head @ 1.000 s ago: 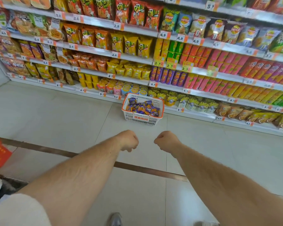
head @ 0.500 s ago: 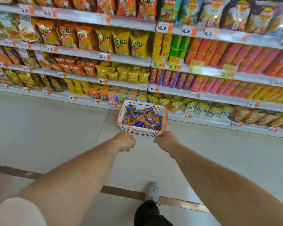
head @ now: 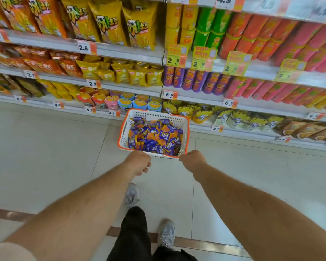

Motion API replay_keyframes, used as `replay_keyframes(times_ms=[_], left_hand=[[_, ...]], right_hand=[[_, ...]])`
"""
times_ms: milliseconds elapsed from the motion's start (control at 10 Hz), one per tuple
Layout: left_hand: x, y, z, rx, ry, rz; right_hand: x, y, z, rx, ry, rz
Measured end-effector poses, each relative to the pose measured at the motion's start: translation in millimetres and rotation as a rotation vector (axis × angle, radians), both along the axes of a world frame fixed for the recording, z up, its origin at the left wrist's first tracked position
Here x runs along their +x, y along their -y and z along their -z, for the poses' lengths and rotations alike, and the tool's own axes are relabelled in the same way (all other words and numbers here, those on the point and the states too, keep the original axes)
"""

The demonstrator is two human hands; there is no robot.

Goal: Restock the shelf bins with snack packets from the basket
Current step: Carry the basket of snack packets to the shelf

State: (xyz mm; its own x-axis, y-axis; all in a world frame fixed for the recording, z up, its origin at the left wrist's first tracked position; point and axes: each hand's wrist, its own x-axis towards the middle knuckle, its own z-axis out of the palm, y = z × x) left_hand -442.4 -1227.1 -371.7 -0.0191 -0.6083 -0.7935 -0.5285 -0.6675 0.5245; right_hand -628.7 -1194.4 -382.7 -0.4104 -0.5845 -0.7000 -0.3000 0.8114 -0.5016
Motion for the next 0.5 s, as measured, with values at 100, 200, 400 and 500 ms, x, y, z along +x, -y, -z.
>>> replay_keyframes(times_ms=[100, 200, 400, 500], left_hand=[[-17, 47, 38, 0.027, 0.002, 0.040], [-35, 94, 78, 0.037, -0.025, 0.079], [-52, 178, 155, 0.088, -0.015, 0.182], [-65, 209, 190, 0.034, -0.010, 0.203]], right_hand=[[-7, 40, 32, 0.038, -0.008, 0.037], [-15, 81, 66, 0.078, -0.037, 0.071], [-35, 155, 149, 0.163, -0.067, 0.213], [-45, 183, 197, 0.195, -0.060, 0.261]])
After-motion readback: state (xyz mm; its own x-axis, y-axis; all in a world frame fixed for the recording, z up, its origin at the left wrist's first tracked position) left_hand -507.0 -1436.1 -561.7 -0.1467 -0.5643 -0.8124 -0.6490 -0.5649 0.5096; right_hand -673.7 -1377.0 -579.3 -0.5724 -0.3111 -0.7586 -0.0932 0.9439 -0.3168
